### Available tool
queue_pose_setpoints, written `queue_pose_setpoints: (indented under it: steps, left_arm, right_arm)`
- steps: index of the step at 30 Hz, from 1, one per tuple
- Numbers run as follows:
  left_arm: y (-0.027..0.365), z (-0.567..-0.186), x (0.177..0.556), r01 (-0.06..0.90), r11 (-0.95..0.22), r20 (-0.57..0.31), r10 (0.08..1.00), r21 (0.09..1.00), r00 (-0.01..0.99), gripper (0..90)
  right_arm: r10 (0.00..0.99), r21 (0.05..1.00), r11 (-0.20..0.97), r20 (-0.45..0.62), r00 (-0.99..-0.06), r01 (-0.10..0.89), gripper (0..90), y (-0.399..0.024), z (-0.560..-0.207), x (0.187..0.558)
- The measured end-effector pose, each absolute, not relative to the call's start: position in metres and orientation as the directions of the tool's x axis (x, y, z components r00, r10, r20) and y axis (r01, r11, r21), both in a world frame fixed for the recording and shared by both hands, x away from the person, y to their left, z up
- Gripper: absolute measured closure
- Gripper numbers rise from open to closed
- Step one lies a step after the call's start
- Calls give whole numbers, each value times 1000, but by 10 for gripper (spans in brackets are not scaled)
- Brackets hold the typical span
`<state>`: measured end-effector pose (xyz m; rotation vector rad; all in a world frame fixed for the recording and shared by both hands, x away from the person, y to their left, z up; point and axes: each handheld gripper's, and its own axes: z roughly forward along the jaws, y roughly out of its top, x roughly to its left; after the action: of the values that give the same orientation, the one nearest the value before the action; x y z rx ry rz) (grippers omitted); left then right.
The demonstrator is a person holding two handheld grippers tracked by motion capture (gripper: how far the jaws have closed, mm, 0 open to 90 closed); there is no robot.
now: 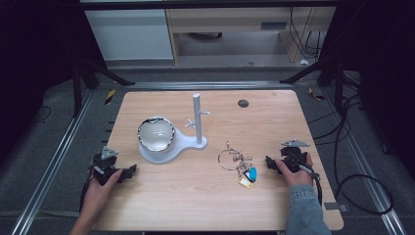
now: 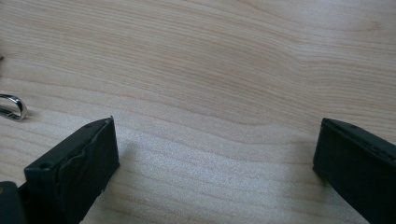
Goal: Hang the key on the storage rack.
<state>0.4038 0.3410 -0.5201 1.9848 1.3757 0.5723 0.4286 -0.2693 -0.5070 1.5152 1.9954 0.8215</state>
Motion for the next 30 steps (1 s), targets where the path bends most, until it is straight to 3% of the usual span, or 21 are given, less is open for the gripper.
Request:
queue_pose_setpoints:
  steps: [9, 15, 26, 30]
  left_arm:
    - [341, -520, 404, 652, -240, -9, 935, 719, 355, 0]
    - [341, -520, 404, 652, -240, -9, 935, 719, 354, 0]
    - [341, -520, 403, 653, -239, -9, 936, 718, 352, 0]
    - [341, -520, 403, 654, -240, -8, 936, 718, 353, 0]
  right_arm:
    - [961, 700, 217, -31, -275, 681, 9, -270, -505, 429]
    - [944, 667, 263, -30, -328, 697, 154, -272, -496, 426]
    - [892, 550, 402, -57, -448, 732, 205, -267, -476, 428]
    - [863, 489, 465, -66, -501, 738, 286, -264, -467, 433]
